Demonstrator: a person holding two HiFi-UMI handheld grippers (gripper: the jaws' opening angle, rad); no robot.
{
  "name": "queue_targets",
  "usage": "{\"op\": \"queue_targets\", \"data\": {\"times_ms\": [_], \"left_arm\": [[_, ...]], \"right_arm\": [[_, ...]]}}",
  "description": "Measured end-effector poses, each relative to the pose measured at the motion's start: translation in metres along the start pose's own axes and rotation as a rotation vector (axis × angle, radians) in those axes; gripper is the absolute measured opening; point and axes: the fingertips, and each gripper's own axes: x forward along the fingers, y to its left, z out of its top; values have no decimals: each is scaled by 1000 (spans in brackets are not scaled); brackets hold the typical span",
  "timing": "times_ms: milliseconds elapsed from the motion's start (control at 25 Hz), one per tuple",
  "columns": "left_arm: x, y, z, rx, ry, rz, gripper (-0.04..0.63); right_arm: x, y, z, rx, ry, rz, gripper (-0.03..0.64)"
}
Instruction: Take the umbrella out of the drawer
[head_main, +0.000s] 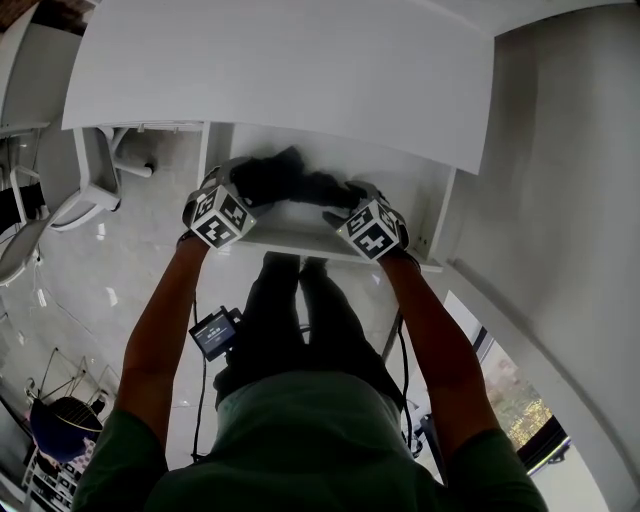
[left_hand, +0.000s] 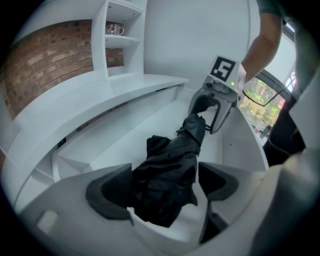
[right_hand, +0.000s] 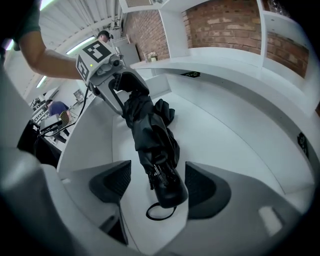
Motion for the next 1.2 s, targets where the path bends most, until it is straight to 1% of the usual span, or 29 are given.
{"op": "queue_targets", "data": {"times_ms": [200, 360, 440, 600, 840, 1200], "left_arm": [[9, 3, -4, 31, 24, 18, 437], [14, 7, -5, 44, 30, 35, 439], [17, 8, -4, 48, 26, 39, 438], [20, 8, -4, 56, 16, 44, 431], [14, 8, 0, 43, -4, 47, 379], [6, 5, 3, 34, -31, 31, 313]], "right_arm": [[9, -5, -4, -27, 21, -11, 342], [16, -6, -7, -57, 39, -19, 310], [18, -9, -8, -71, 45, -28, 282], [20, -11, -9, -100, 53, -28, 265], [14, -8, -7, -118, 53, -28, 242], [2, -1, 0, -161, 10, -58, 221]]}}
